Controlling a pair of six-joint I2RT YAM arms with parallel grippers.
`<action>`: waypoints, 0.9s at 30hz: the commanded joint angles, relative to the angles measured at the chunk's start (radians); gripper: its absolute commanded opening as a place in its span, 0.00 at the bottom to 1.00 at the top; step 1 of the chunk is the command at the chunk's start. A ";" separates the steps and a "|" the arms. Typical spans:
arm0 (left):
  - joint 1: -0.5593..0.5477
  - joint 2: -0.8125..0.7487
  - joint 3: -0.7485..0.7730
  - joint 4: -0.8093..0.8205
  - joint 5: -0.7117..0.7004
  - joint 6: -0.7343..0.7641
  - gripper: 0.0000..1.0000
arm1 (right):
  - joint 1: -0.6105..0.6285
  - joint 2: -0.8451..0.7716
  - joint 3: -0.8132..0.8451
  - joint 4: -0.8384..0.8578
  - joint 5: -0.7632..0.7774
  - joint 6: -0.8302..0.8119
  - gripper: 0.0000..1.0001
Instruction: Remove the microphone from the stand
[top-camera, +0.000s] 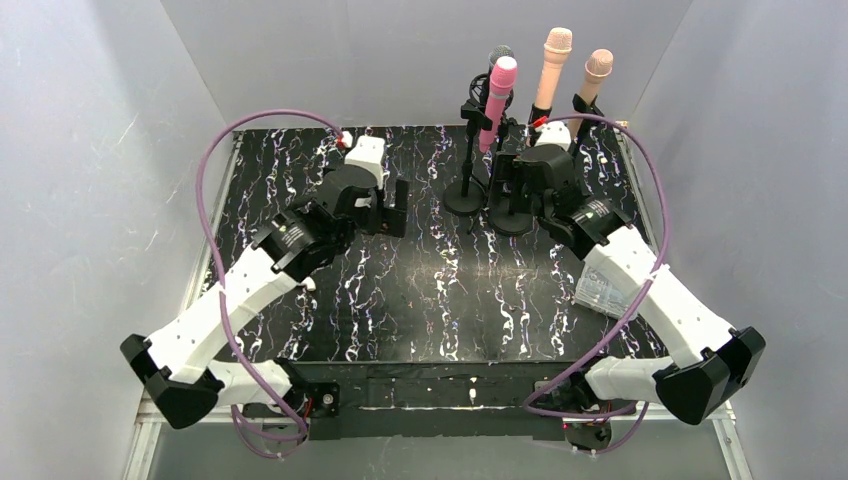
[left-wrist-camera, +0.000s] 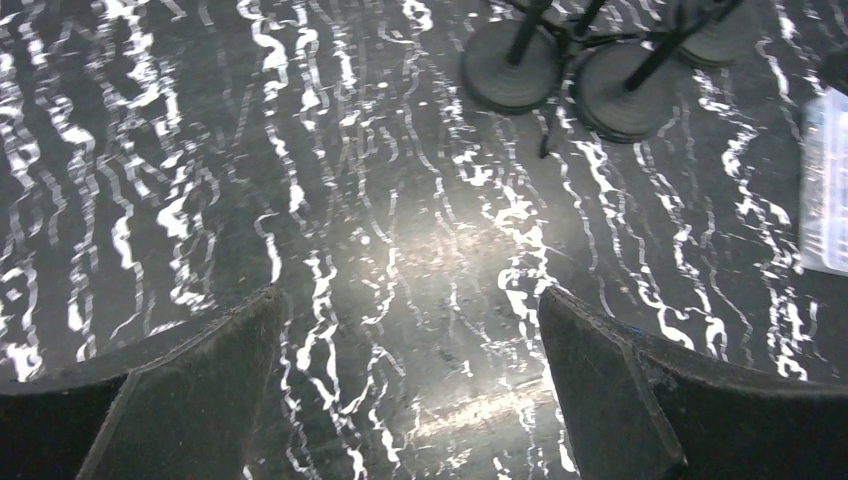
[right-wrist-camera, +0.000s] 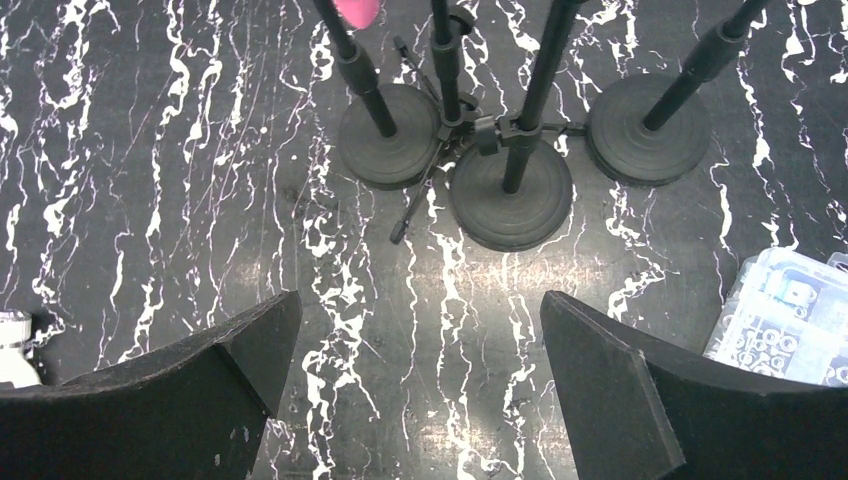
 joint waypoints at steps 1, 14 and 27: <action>0.002 0.081 0.041 0.144 0.140 0.062 0.99 | -0.060 -0.040 -0.004 0.020 -0.042 -0.012 1.00; 0.156 0.319 0.036 0.692 0.510 0.153 0.99 | -0.116 -0.152 0.022 -0.031 -0.029 -0.029 1.00; 0.315 0.683 0.119 1.089 0.934 0.235 0.89 | -0.117 -0.182 0.096 -0.010 -0.081 -0.034 1.00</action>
